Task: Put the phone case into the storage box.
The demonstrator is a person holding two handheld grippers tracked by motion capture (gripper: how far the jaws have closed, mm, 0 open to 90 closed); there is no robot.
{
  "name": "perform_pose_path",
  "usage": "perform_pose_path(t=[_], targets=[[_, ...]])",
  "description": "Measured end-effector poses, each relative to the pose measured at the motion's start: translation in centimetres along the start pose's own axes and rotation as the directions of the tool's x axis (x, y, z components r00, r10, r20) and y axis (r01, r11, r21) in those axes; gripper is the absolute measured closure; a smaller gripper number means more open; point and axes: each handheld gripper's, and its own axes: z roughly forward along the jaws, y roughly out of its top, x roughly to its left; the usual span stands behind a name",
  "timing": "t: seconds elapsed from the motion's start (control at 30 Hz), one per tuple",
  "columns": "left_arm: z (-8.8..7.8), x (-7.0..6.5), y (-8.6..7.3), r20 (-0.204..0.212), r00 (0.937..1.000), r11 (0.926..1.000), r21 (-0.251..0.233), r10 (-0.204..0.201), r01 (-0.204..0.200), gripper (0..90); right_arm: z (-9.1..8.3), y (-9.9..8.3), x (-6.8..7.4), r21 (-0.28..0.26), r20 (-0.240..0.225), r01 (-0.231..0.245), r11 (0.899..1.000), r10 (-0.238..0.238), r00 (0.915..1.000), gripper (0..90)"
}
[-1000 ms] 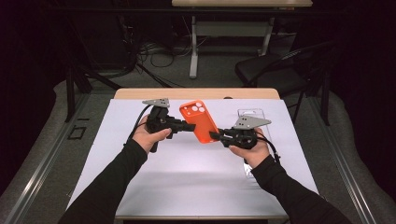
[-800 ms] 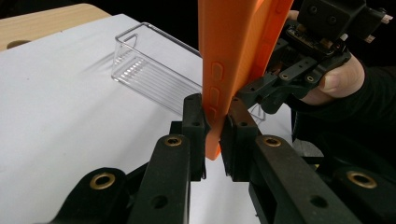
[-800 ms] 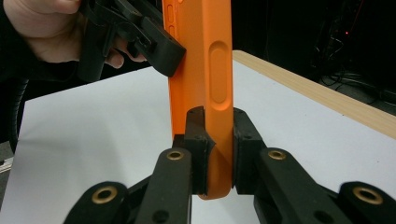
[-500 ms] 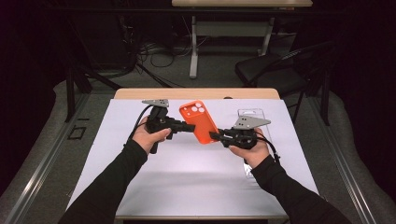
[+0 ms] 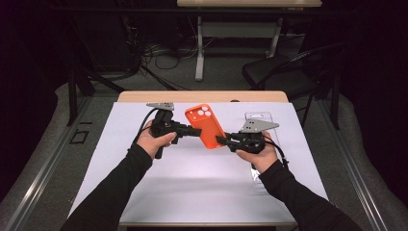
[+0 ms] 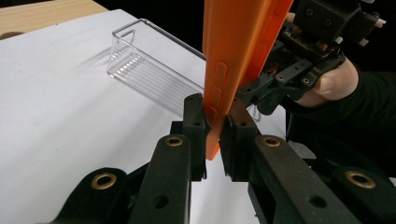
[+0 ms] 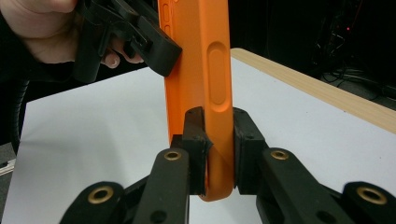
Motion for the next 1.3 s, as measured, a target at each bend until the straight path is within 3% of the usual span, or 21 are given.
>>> perform_pose_path(t=[0.33,0.63,0.73,1.07,1.3], targets=[[0.23,-0.14,0.05,-0.001,1.0,1.0,-0.001,-0.001,0.001,81.8,0.05,0.04,0.01,0.005,0.007,-0.011,1.0,0.011,0.9999,74.0],[0.04,-0.13,0.06,-0.02,0.9998,1.0,0.002,-0.008,0.008,81.8,0.06,0.05,-0.05,0.009,0.02,-0.009,1.0,0.009,0.9998,59.9],[0.08,-0.14,0.04,-0.033,0.9994,0.9999,0.008,-0.011,0.012,81.8,0.1,0.06,-0.1,0.008,0.026,-0.015,1.0,0.014,0.9996,54.7],[0.1,-0.27,0.05,-0.083,0.9961,0.9992,0.021,-0.031,0.033,81.8,-0.16,0.15,-0.33,0.003,0.055,-0.012,1.0,0.012,0.9984,52.0],[-0.09,-0.55,0.16,-0.132,0.9907,0.9984,0.041,-0.034,0.04,81.7,-0.56,0.39,-0.26,0.008,0.097,0.042,0.999,-0.042,0.9944,51.5]])
